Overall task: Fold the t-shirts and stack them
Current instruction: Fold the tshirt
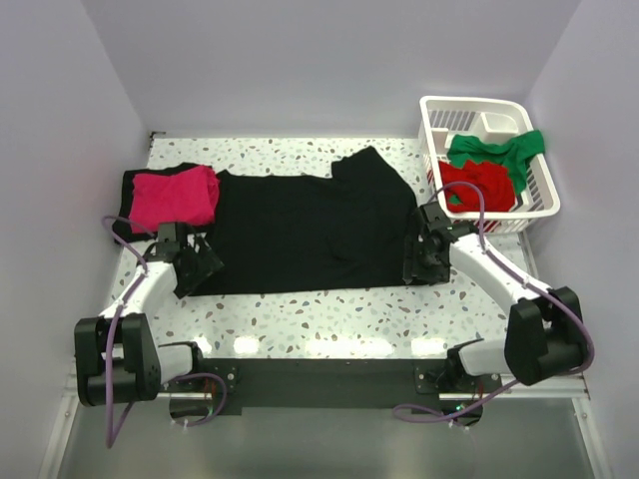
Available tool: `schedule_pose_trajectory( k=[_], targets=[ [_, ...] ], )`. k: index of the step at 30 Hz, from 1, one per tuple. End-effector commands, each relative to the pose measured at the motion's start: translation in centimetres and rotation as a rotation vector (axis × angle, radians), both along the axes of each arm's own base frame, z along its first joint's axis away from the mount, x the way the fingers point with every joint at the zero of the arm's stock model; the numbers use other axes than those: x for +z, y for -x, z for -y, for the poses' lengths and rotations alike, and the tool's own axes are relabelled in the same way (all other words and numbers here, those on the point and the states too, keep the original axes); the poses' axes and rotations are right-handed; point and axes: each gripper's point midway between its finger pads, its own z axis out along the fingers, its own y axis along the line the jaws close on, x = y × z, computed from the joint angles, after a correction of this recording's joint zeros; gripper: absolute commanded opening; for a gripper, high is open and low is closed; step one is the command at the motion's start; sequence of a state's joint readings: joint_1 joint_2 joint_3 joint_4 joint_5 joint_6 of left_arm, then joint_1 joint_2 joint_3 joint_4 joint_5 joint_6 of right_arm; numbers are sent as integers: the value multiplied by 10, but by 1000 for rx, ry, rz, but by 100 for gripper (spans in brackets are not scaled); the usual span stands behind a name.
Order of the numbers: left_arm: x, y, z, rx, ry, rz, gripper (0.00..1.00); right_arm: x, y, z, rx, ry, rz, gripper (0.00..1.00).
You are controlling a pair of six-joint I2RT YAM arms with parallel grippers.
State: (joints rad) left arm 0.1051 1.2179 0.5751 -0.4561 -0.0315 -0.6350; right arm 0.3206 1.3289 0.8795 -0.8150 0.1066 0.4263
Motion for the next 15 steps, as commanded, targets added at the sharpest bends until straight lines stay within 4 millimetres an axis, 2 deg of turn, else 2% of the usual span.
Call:
schedule_pose_trajectory(
  k=[1,6,15],
  targets=[
    [-4,7,-8,20,-25,-29,93,-4,-9,9,-43,58,12,60],
    [-5,6,-11,27,-27,-30,94,-8,-23,17,-11,128,9,60],
    [-5,6,-11,27,-20,-30,94,-14,-50,17,29,161,71,59]
  ],
)
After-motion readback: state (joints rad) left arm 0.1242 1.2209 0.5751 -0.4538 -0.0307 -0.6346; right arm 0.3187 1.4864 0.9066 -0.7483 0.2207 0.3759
